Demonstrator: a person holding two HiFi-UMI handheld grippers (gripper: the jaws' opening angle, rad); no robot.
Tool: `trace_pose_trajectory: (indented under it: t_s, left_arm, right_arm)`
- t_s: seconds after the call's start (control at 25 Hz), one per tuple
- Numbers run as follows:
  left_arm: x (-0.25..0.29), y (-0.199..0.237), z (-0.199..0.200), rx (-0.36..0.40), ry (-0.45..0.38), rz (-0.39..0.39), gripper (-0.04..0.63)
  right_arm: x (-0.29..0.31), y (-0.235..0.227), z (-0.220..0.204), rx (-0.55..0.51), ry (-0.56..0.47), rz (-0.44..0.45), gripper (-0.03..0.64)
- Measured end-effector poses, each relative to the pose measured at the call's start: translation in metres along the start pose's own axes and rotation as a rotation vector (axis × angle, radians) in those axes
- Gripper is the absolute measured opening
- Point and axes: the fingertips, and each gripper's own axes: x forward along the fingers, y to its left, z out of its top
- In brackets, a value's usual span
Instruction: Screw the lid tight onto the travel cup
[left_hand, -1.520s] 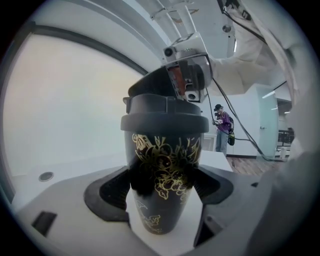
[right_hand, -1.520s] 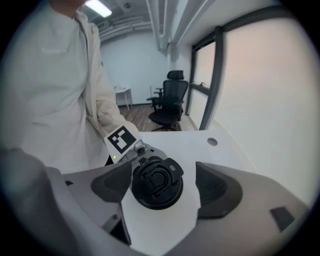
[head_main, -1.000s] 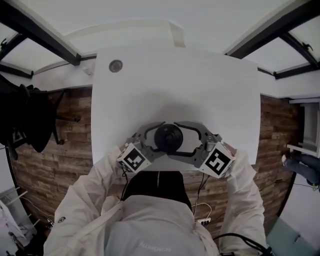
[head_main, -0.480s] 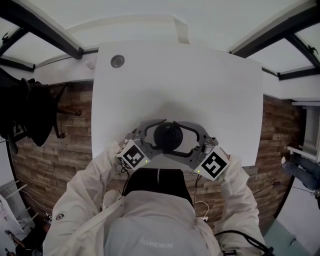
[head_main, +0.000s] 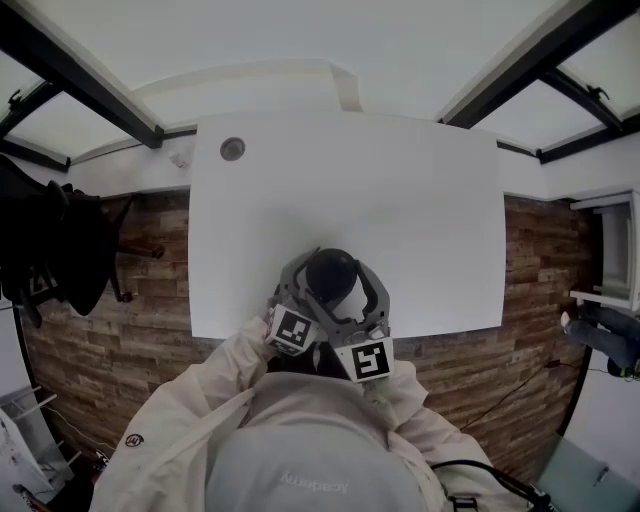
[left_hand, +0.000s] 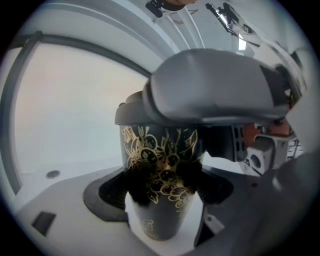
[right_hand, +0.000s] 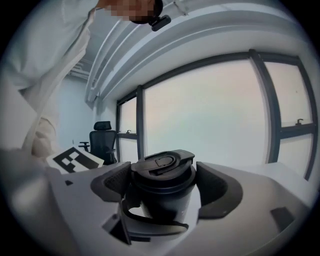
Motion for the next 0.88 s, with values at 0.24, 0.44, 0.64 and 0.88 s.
trace_pose_trajectory:
  t_s: [0.24, 0.44, 0.64, 0.88]
  left_arm:
    - [0.001, -0.005, 0.003, 0.008, 0.003, -0.059, 0.4]
    - [-0.001, -0.01, 0.004, 0.064, 0.01, -0.238, 0.4]
    - [0.0, -0.011, 0.01, 0.102, -0.016, -0.419, 0.4]
    - [-0.006, -0.013, 0.006, 0.13, -0.014, -0.586, 0.4]
  right_arm:
    - [-0.011, -0.005, 0.017, 0.14, -0.071, -0.024, 0.385]
    - [-0.017, -0.009, 0.013, 0.133, -0.031, 0.252, 0.385]
    - [-0.013, -0.008, -0.013, -0.028, 0.129, 0.548, 0.386]
    - [0.0, 0.009, -0.016, -0.139, 0.153, 0.86, 0.386]
